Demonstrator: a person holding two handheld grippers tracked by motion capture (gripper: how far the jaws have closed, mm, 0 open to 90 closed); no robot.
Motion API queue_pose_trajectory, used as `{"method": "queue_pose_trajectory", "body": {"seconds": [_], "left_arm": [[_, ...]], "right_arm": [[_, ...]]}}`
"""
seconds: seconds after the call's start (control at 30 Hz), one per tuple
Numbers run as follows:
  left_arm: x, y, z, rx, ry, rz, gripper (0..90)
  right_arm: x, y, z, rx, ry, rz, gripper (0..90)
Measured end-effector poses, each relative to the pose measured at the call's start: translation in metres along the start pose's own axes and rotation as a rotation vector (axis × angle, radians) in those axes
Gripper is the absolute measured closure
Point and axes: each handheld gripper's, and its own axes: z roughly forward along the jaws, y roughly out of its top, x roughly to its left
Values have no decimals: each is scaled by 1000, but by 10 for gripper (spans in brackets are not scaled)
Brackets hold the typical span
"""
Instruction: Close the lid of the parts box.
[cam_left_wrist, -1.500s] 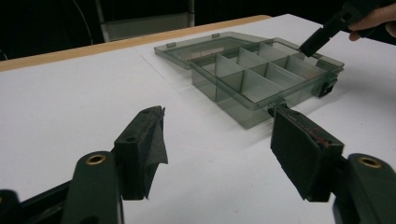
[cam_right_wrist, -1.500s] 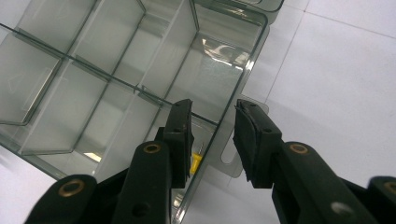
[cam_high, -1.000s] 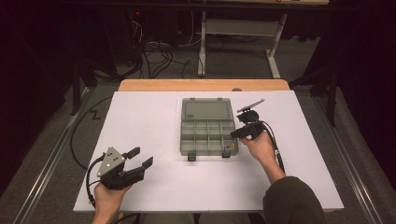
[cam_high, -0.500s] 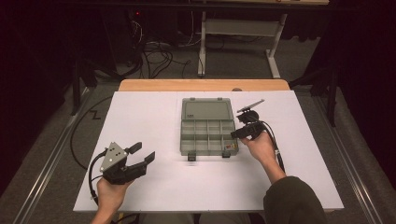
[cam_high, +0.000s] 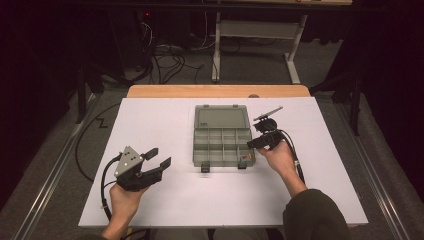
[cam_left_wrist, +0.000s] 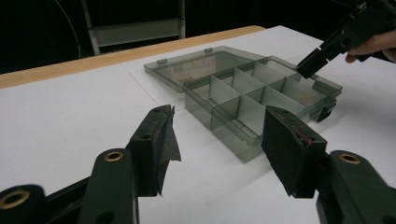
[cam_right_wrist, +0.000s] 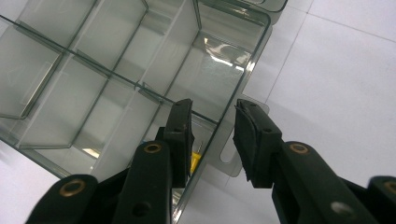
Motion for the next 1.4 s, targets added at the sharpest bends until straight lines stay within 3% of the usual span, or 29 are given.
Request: {"method": "queue_pose_trajectory", "body": {"seconds": [0.4,0.73,1.4], "left_arm": [[3,12,26,-26,21,-24,419],[4,15,49,3,29,-23,412],[8,24,85,32,9,-65,392]], "right_arm": [[0,0,0,5,-2,-6,691],[0,1,0,6,2,-15,691],[-1,0,0,5,3,-21,692]]}}
